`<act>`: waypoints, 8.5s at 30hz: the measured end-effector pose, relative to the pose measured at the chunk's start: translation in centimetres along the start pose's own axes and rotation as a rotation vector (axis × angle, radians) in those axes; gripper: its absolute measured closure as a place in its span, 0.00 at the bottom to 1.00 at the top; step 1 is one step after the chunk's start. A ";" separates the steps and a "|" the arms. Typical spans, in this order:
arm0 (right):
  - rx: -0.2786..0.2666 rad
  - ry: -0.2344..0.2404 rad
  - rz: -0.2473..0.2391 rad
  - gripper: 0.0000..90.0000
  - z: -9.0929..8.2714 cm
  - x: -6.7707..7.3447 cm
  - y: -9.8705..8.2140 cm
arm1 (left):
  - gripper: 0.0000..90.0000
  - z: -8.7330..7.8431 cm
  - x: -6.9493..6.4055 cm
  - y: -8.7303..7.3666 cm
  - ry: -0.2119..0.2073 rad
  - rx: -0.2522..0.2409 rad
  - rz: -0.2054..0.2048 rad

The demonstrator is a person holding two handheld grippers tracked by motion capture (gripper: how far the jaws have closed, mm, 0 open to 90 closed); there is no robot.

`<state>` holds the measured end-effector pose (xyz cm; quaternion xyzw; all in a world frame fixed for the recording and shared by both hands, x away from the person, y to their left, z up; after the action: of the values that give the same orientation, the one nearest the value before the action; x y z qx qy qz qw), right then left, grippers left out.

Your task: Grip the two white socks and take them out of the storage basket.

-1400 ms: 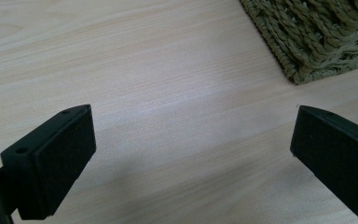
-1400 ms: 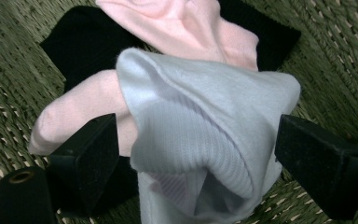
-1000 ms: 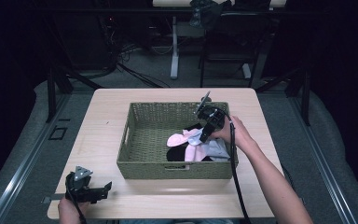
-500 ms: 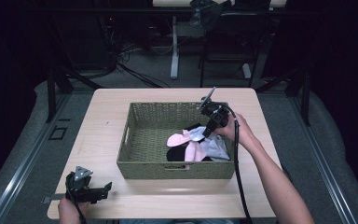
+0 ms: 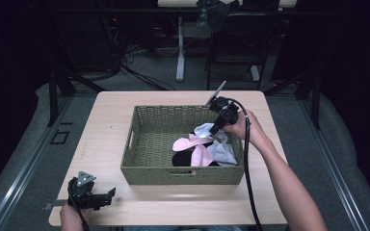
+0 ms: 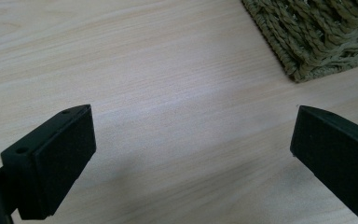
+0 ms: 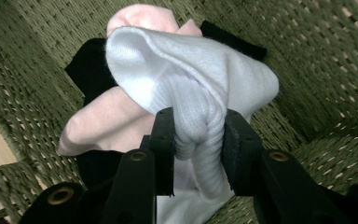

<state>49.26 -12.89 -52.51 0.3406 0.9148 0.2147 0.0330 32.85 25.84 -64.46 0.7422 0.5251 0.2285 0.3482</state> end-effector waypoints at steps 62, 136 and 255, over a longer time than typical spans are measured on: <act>-0.194 -0.142 0.068 0.76 -14.5 -2.7 -1.4 | 0.00 -0.1 0.1 0.0 0.003 -0.001 0.003; -0.075 -0.131 0.329 0.15 -3.7 -7.6 -15.4 | 0.00 0.2 -0.1 0.2 0.002 0.001 0.007; 0.014 0.000 0.039 0.95 -4.7 3.0 0.8 | 0.00 -0.2 -0.2 -0.1 -0.001 0.003 0.019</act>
<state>46.47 -12.18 -47.68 0.3584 0.9095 0.2090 0.0264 32.61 25.76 -64.40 0.7476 0.5182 0.2309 0.3452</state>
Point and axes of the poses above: each handheld gripper's, and its own axes: z roughly forward along the jaws, y roughly out of its top, x roughly to its left, the point moved 10 cm from there along z, roughly forward along the jaws, and after that the axes turned 7 degrees about -x, right-handed, at the moved point
